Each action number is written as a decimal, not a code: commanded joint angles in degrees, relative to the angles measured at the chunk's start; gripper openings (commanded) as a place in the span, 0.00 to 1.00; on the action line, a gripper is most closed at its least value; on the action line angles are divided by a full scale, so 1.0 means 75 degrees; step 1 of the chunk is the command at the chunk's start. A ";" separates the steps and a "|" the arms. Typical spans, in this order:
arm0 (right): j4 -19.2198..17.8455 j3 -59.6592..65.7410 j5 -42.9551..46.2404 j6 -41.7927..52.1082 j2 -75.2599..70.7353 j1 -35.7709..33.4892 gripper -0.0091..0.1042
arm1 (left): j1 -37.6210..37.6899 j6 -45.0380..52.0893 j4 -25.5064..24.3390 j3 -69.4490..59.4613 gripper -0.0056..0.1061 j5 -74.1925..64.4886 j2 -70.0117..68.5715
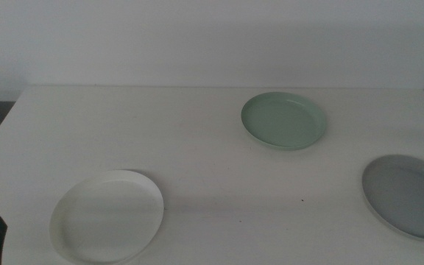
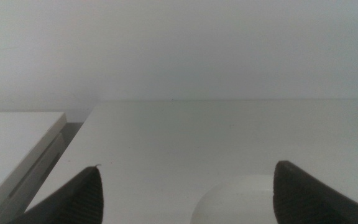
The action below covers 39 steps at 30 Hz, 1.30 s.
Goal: Stack the three bowls on top of each other.
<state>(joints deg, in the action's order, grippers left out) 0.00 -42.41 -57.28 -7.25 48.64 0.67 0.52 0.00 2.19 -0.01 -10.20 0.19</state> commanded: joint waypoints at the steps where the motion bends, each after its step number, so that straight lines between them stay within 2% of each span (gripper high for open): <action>1: 0.0000 -0.0159 -0.0362 -0.0009 0.0381 0.0067 0.90 | 0.0055 0.0000 0.0019 0.0001 0.89 0.0113 -0.0025; 6: -0.0046 -0.0332 -0.0417 0.0020 0.1105 0.0067 0.90 | 0.0055 0.0000 0.0019 0.0001 0.89 0.0113 -0.0025; 8: -0.0237 -0.0573 -0.0499 -0.0103 0.1516 0.0067 0.90 | 0.0055 0.0000 0.0019 0.0001 0.89 0.0113 -0.0025; 10: -0.0653 -0.0976 -0.0568 -0.0369 0.2060 0.0147 0.90 | 0.0055 0.0000 0.0019 0.0001 0.89 0.0099 -0.0025; 13: -0.0768 -0.1569 -0.0503 -0.0349 0.2861 0.0529 0.90 | 0.0055 0.0000 0.0019 0.0001 0.89 0.0099 -0.0025; 15: -0.0694 -0.1921 -0.0404 -0.0248 0.3426 0.0868 0.90 | 0.0055 0.0000 0.0019 0.0001 0.89 0.0099 -0.0025; 19: -0.0181 -0.2406 -0.0303 0.0253 0.4441 0.1634 0.90 | 0.0055 0.0000 0.0019 0.0001 0.89 0.0099 -0.0025; 27: 0.0574 -0.3088 0.0134 0.0790 0.6316 0.2511 0.87 | 0.0055 0.0000 0.0019 0.0001 0.89 0.0117 -0.0025; 34: 0.0580 -0.3291 0.0986 0.0776 0.7503 0.2535 0.72 | 0.0055 0.0000 0.0019 0.0001 0.89 0.0133 -0.0025; 39: 0.0550 -0.3291 0.1267 0.0776 0.8042 0.2557 0.65 | 0.0055 0.0000 0.0019 0.0001 0.89 0.0133 -0.0025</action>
<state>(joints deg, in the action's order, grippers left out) 4.53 -66.60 -48.80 -1.89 108.02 19.39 0.52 0.00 2.19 -0.01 -10.00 0.19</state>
